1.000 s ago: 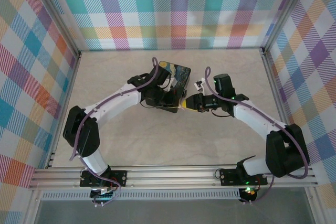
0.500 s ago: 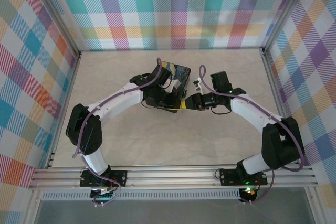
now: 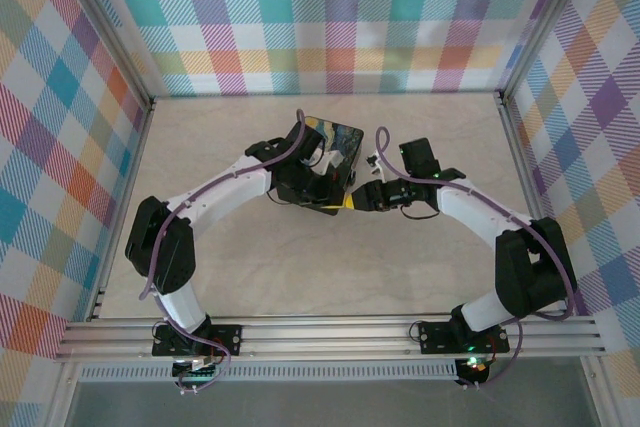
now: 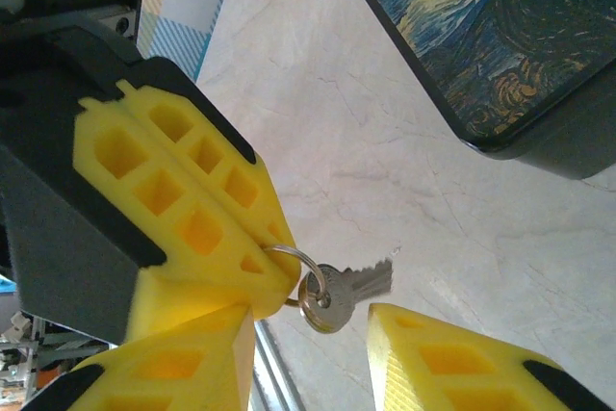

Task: Unlock a padlock with a key

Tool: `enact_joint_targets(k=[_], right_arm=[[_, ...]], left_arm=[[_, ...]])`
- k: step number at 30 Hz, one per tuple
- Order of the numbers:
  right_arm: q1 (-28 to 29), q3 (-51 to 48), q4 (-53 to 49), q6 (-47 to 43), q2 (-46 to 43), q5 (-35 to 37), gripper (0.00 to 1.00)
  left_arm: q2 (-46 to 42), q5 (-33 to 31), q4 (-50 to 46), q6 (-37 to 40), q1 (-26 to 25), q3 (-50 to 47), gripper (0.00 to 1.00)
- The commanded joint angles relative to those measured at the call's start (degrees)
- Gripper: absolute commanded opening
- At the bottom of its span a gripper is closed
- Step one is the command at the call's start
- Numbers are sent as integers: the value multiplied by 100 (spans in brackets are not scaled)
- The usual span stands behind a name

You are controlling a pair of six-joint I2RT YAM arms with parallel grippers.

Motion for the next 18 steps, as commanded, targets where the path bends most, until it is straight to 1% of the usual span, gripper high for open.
enact_joint_targets(k=[1,5,8,14,18], right_arm=[[-3,-187,246,-405,-163,-243,37],[2,-287,397,-592,-280,-281,39],[-2,-405,696,-540,-361,-102,39],[-1,-315,712,-587,-406,344,39],[6,-277,723,-689,-424,291,38]], left_arm=[[40,440,273,-208,108,51,0],[77,641,300,-262,135,110,0],[103,720,220,-231,136,183,0],[113,754,4,-100,133,254,0],[109,826,37,-139,135,246,0]])
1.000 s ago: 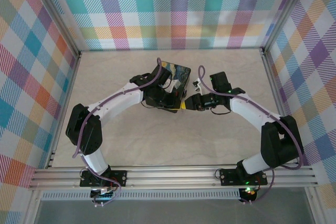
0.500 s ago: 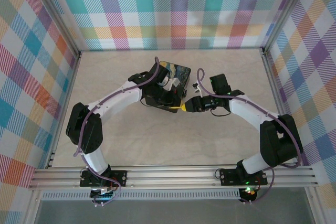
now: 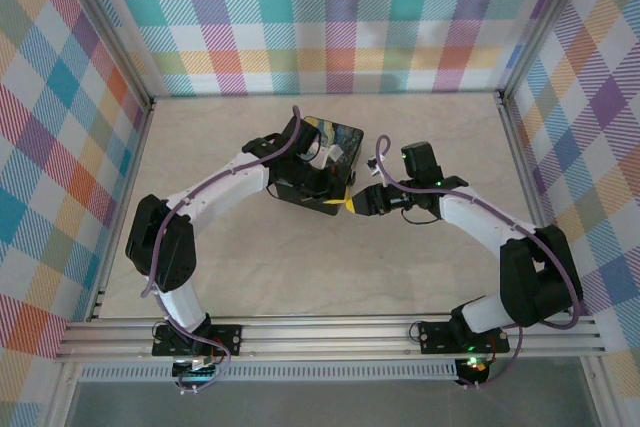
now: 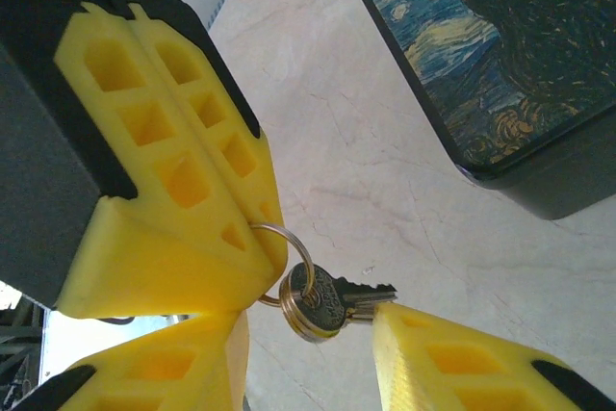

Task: Unlock a padlock with a key

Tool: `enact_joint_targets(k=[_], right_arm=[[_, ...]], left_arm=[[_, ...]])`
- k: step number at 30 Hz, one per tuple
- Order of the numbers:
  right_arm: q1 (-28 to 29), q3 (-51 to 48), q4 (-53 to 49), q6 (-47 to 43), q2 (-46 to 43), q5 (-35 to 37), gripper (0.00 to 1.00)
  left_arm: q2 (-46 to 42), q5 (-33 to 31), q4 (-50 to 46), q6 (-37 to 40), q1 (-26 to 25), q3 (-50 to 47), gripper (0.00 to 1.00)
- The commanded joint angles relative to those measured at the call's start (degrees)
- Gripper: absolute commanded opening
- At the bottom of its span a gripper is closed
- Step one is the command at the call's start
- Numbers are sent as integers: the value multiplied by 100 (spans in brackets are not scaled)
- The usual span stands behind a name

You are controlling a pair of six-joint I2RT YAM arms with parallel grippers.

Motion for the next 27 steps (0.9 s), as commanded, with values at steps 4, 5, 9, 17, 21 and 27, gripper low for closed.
enact_joint_targets(k=[4,5,9,17,21,27], right_arm=[[22,-30,303,-298,-191,188,35],[22,-63,330,-319,-228,252,33],[28,-191,554,-321,-336,258,25],[36,-341,715,-249,-408,332,15],[22,-372,781,-151,-435,408,11],[20,-387,1042,178,-315,149,8]], left_arm=[[59,401,-99,9,22,170,0],[60,414,-128,14,22,167,0],[69,467,-170,21,22,175,0],[76,467,-179,-37,47,140,0],[63,457,-187,-48,91,129,0],[102,324,-367,27,135,215,9]])
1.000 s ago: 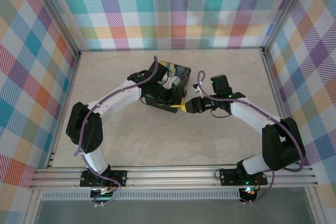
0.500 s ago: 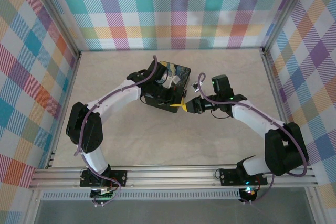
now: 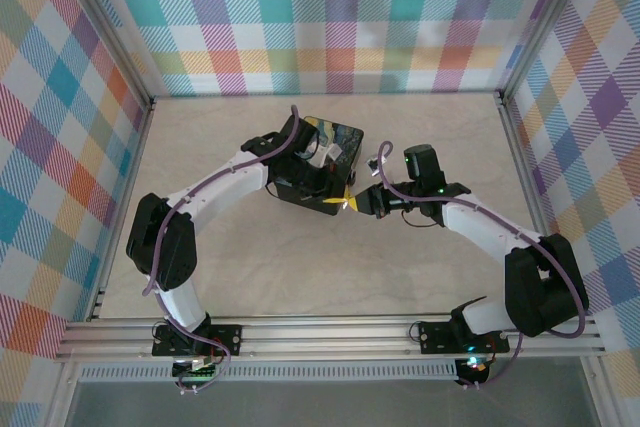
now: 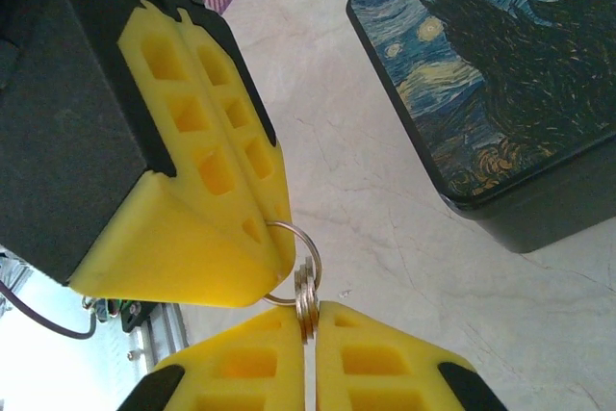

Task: Unlock a padlock with a key

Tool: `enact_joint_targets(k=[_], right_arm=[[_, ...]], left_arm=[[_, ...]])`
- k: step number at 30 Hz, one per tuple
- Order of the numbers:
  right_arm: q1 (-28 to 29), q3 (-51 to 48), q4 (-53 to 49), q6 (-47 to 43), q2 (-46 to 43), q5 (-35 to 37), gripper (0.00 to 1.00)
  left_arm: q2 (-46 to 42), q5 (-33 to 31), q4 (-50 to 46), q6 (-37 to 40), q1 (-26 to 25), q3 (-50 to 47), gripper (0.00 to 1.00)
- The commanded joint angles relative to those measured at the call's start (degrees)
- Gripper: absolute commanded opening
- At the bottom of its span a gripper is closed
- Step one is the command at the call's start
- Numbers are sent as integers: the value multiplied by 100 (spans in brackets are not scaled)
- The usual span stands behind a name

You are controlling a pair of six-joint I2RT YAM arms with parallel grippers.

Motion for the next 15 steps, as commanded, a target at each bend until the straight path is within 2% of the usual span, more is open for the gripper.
enact_joint_targets(k=[1,6,11,15], right_arm=[[-22,-31,415,250,8,-175,8],[-20,10,385,499,215,-317,7],[-39,61,367,867,358,-340,7],[-42,113,423,1303,449,-376,6]], left_arm=[[52,87,-398,40,56,200,14],[-16,-48,-365,35,138,191,36],[-152,-152,-142,-97,378,-11,47],[-327,-260,151,-306,523,-224,51]])
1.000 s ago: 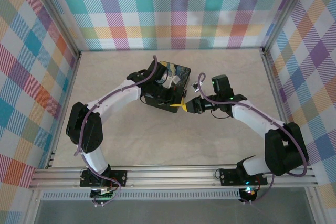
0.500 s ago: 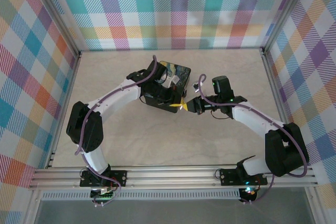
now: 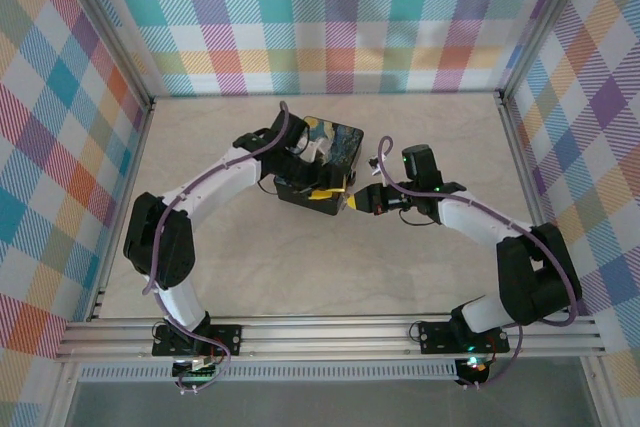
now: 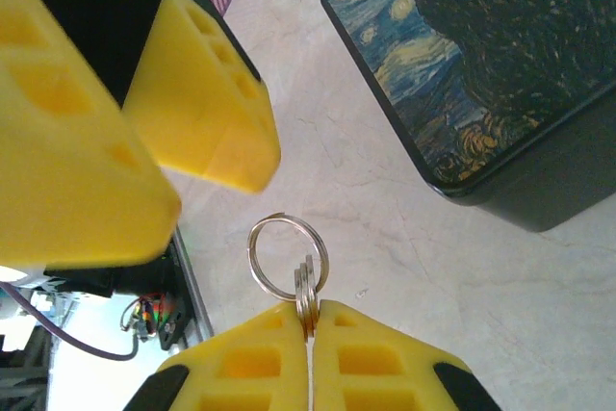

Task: Unlock a padlock with a key

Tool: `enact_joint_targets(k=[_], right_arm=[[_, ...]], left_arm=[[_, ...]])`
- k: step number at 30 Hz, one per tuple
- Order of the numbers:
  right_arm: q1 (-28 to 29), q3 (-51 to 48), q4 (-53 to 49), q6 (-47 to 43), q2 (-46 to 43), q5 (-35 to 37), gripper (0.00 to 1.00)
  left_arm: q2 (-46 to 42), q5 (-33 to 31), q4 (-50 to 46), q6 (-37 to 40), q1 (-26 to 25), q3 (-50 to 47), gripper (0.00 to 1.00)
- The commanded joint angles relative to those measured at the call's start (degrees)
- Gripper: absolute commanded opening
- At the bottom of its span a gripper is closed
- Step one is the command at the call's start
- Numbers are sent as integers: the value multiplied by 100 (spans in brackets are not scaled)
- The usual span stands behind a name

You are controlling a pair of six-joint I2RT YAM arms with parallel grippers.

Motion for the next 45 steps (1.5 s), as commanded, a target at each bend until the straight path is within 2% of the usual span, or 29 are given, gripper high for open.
enact_joint_targets(k=[1,4,9,12,15,24,45], right_arm=[[-31,125,198,536,102,-199,6],[-40,131,381,1237,152,-163,7],[-49,-16,892,2774,216,22,7],[-42,-252,1402,3643,249,184,9],[-31,-422,1739,4107,229,332,9],[39,-425,1944,4602,227,561,9],[178,-372,2523,5137,377,363,9]], left_arm=[[-316,-167,253,-237,125,-242,52],[-475,-389,514,-503,134,-515,52],[-870,-513,1469,-1524,140,-1347,47],[-1006,-290,2536,-2414,132,-1854,43],[-1089,-311,2956,-2828,104,-2093,41],[-1208,-495,2970,-3046,-40,-2207,39],[-1082,-690,3027,-3080,-191,-2291,30]])
